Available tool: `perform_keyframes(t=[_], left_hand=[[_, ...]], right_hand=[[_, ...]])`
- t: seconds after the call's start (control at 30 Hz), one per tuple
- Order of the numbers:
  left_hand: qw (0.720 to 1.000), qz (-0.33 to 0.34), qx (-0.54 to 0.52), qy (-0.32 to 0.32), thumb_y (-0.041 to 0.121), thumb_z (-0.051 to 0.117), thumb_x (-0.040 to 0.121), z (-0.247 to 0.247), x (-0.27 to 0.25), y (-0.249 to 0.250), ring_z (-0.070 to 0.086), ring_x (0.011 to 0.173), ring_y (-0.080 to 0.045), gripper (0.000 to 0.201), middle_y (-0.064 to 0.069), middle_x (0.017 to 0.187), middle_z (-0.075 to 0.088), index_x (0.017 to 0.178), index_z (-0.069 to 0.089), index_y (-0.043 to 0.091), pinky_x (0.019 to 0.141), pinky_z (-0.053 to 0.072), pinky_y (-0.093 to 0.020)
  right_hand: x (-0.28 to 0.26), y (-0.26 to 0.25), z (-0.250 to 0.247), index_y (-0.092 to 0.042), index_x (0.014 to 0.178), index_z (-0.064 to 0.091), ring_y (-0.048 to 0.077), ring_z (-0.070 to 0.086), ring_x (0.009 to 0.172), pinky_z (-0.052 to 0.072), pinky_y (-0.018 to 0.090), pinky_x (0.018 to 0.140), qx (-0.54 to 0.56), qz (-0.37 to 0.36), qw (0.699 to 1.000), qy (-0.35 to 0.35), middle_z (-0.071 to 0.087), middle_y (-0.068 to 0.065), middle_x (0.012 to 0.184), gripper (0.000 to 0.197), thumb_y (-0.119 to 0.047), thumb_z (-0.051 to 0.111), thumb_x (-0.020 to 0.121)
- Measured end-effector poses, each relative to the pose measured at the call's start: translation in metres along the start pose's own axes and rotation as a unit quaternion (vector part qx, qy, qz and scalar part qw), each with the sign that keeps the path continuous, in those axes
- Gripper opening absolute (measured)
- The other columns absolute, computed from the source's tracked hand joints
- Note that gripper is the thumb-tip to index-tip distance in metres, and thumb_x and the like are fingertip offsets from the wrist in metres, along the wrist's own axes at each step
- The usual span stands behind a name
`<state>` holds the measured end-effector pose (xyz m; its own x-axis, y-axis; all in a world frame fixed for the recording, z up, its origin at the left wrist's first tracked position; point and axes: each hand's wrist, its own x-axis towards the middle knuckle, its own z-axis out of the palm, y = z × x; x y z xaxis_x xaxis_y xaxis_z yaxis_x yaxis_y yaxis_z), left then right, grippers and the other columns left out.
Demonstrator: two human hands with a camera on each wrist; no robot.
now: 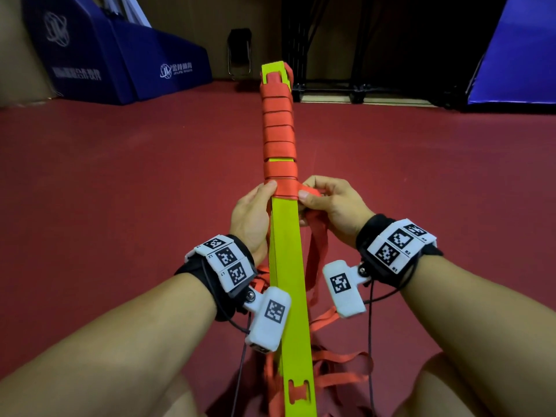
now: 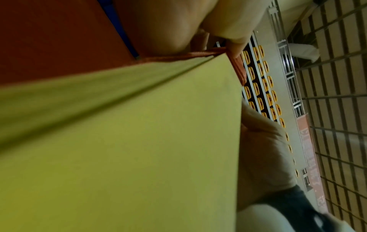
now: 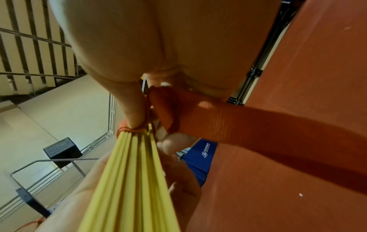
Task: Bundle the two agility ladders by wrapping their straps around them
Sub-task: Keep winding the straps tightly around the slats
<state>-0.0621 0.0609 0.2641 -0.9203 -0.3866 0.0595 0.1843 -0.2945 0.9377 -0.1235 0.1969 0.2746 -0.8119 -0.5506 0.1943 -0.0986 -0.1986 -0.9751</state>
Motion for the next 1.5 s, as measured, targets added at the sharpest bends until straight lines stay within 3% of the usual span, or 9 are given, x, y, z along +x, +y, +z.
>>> perform_keyframes(t=[0.2,0.3,0.47,0.63,0.83,0.97,1.07,1.2,1.5], left_hand=[[0.996,0.057,0.058,0.026,0.033,0.060,0.101,0.001,0.003,-0.009,0.070,0.088,-0.034,0.033,-0.015,0.095,0.073,0.121,0.065,0.006,0.085,0.056,-0.047],[0.990,0.057,0.119,0.049,0.043,0.067,0.094,-0.005,0.007,-0.018,0.068,0.071,-0.024,0.031,-0.004,0.081,0.074,0.110,0.065,0.015,0.077,0.057,-0.045],[0.981,0.053,0.181,0.035,0.075,0.060,0.063,-0.012,0.012,-0.026,0.075,0.089,-0.027,0.065,-0.003,0.093,0.078,0.101,0.073,0.023,0.087,0.059,-0.053],[0.982,0.041,0.183,-0.015,0.041,0.083,0.078,-0.011,0.007,-0.021,0.076,0.088,-0.019,0.032,-0.002,0.093,0.079,0.099,0.069,0.022,0.090,0.059,-0.051],[0.986,0.031,0.157,-0.042,0.017,0.076,0.090,-0.017,0.011,-0.022,0.073,0.087,-0.022,0.014,-0.007,0.095,0.076,0.102,0.068,0.017,0.093,0.058,-0.053],[0.987,0.030,0.155,-0.043,0.023,0.079,0.086,-0.019,0.013,-0.020,0.074,0.089,-0.024,0.022,-0.008,0.097,0.077,0.105,0.070,0.017,0.090,0.058,-0.047],[0.989,0.030,0.139,-0.036,0.021,0.076,0.089,-0.020,0.014,-0.016,0.069,0.073,-0.010,0.017,0.002,0.084,0.074,0.104,0.070,0.015,0.071,0.054,-0.032],[0.991,0.008,0.114,-0.074,0.013,0.064,0.098,-0.018,0.008,-0.013,0.068,0.065,-0.004,0.019,0.003,0.082,0.071,0.115,0.066,0.006,0.058,0.053,-0.021],[0.987,-0.007,0.122,-0.099,-0.005,0.080,0.078,-0.020,0.004,-0.012,0.074,0.086,-0.019,0.041,-0.006,0.095,0.076,0.114,0.067,0.009,0.073,0.059,-0.033]], right_hand=[[-0.002,0.000,-0.001,0.000,0.079,0.058,0.017,0.058,0.052,0.050,0.027,0.052,-0.021,-0.013,0.998,0.057,0.064,0.010,0.062,0.013,0.000,0.067,0.089],[-0.002,0.002,-0.002,0.001,0.080,0.062,0.018,0.057,0.052,0.048,0.026,0.051,-0.077,0.003,0.994,0.076,0.063,0.011,0.061,0.012,-0.001,0.071,0.088],[0.000,0.005,0.000,0.003,0.080,0.065,0.017,0.057,0.051,0.047,0.024,0.050,-0.120,0.039,0.987,0.095,0.063,0.013,0.061,0.014,-0.004,0.075,0.086],[0.002,0.006,-0.002,0.006,0.077,0.066,0.016,0.054,0.050,0.046,0.023,0.051,-0.130,0.067,0.985,0.093,0.060,0.012,0.058,0.015,-0.002,0.076,0.084],[0.000,0.007,-0.007,0.005,0.068,0.065,0.018,0.058,0.057,0.048,0.022,0.056,-0.108,0.100,0.987,0.059,0.063,0.013,0.062,0.018,0.000,0.072,0.083],[0.003,0.010,-0.010,0.000,0.060,0.068,0.018,0.059,0.055,0.050,0.025,0.060,-0.070,0.101,0.992,0.040,0.062,0.010,0.055,0.016,0.003,0.071,0.075],[0.002,0.009,-0.011,-0.008,0.054,0.070,0.018,0.050,0.053,0.033,0.024,0.054,-0.075,0.091,0.993,0.009,0.061,0.011,0.055,0.012,-0.009,0.066,0.066],[0.001,0.009,-0.012,-0.005,0.065,0.067,0.011,0.052,0.052,0.035,0.019,0.052,-0.122,0.061,0.991,0.004,0.063,0.006,0.059,0.017,-0.006,0.073,0.081],[0.000,0.008,-0.015,-0.007,0.067,0.064,0.009,0.052,0.051,0.040,0.019,0.054,-0.176,0.045,0.983,0.014,0.060,0.006,0.060,0.024,-0.016,0.074,0.088]])
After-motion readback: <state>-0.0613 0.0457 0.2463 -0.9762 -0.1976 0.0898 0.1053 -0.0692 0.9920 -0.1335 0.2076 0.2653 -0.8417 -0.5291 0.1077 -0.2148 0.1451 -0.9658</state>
